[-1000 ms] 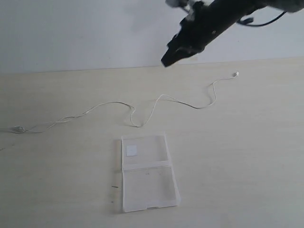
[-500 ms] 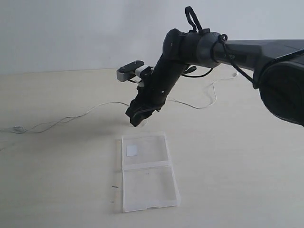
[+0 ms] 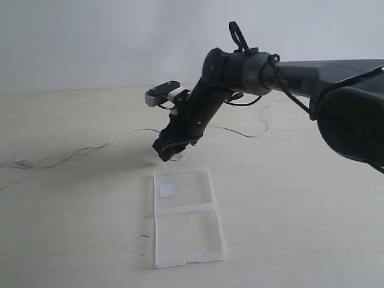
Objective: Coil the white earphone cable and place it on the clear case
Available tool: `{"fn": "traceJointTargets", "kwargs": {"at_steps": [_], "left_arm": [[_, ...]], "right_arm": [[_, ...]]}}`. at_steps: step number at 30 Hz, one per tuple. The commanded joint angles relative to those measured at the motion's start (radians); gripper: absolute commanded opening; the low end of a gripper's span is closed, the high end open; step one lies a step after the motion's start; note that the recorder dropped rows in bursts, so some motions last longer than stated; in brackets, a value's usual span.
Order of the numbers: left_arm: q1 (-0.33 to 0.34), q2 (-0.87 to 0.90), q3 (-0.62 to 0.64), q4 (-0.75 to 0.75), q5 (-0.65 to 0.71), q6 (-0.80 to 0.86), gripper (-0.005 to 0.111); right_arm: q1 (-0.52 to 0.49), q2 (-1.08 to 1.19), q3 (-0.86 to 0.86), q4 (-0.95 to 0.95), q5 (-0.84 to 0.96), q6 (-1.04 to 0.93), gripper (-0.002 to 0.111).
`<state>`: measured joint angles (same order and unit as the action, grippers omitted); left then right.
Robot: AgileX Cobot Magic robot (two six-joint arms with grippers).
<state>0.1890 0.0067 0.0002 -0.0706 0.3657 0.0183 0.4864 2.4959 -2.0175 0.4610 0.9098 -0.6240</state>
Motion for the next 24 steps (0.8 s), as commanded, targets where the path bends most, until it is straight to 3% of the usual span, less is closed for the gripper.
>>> {"fn": "traceJointTargets", "kwargs": {"at_steps": [1,9,15,24], "left_arm": [[-0.005,-0.007,0.0,-0.009,-0.011,0.004,0.0],[-0.005,-0.007,0.0,-0.009,-0.011,0.004,0.0],[-0.005,-0.007,0.0,-0.009,-0.011,0.004,0.0],[-0.005,-0.007,0.0,-0.009,-0.011,0.004,0.0]], "right_arm": [[0.023,0.031,-0.044,0.008,-0.023,0.038,0.046],[0.025,0.047,-0.067,-0.132,0.0,0.188,0.043],[0.025,0.051,-0.067,-0.146,0.003,0.188,-0.001],[0.025,0.033,-0.099,-0.144,0.033,0.155,0.0]]}}
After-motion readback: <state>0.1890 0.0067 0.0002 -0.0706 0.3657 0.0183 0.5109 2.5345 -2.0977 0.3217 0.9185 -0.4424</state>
